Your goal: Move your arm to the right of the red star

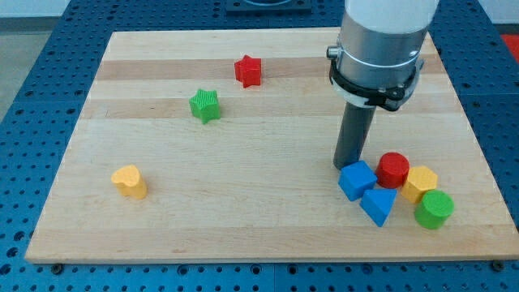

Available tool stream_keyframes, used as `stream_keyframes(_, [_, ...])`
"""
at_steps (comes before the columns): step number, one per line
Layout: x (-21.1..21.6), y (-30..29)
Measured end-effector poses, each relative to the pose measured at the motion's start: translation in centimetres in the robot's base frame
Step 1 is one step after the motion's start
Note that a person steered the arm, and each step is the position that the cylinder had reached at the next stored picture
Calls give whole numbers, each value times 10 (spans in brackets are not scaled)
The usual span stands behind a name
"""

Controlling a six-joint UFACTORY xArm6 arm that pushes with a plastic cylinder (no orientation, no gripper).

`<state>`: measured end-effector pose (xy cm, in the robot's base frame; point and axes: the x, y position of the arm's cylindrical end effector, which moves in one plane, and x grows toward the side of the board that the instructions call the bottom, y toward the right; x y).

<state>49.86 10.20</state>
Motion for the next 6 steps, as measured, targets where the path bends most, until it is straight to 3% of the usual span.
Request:
stream_keyframes(3, [-148,0])
stream_keyframes(5, [-216,-33])
stream_keyframes(6, [-222,-39])
